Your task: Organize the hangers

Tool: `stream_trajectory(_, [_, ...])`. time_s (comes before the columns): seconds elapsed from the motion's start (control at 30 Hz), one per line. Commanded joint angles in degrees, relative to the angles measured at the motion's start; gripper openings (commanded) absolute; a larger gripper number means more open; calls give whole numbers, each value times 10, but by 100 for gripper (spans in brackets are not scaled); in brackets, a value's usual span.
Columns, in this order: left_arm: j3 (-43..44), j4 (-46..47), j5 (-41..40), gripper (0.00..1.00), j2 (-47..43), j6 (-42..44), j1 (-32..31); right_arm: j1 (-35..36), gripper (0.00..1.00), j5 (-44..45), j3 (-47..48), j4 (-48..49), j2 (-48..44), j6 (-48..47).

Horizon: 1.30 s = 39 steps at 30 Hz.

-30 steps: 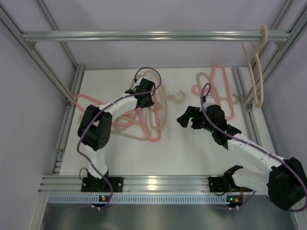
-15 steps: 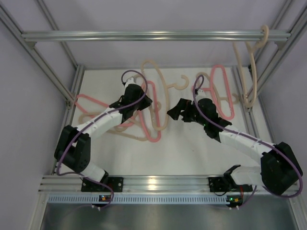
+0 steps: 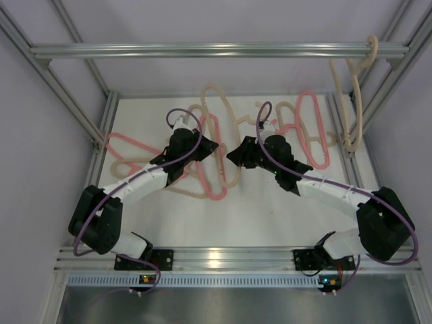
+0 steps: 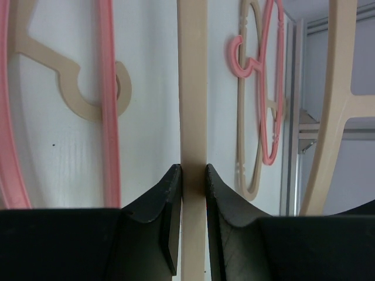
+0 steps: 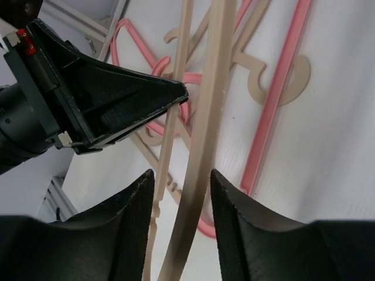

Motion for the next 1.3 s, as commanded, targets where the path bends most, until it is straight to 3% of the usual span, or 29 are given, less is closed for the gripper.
stream_trajectory(0.0, [-28,110,7,0,-38,-37,-1,21,39,19,28,38,2,-12])
stream_trajectory(0.17, [-55,138,7,0,-47,-55,-2,26,15,53,28,9,-18,-33])
stream_trajectory(0.2, [-62,139,7,5,-49,-57,-2,26,9,57,28,1,-25,-44])
stream_trajectory(0.27, [-70,139,7,23,-55,-56,-2,26,3,68,30,-28,-45,-54])
stream_trajectory(0.3, [-75,136,4,42,-58,-53,-2,26,0,73,32,-56,-53,-70])
stream_trajectory(0.4, [-75,111,-7,80,-73,-35,0,25,0,103,39,-105,-83,-108])
stream_trajectory(0.53, [-43,40,-25,98,-100,7,1,24,0,135,58,-231,-137,-158])
stream_trajectory(0.73, [12,-69,-43,98,-124,96,28,20,0,172,119,-385,-192,-218])
stream_trajectory(0.9, [75,-188,60,98,-103,166,116,-9,0,169,202,-535,-220,-232])
stream_trajectory(1.13, [153,-324,98,98,-83,268,167,-71,0,113,336,-640,-208,-242])
stream_trajectory(1.27, [174,-384,63,98,-95,332,170,-110,0,84,420,-669,-189,-248])
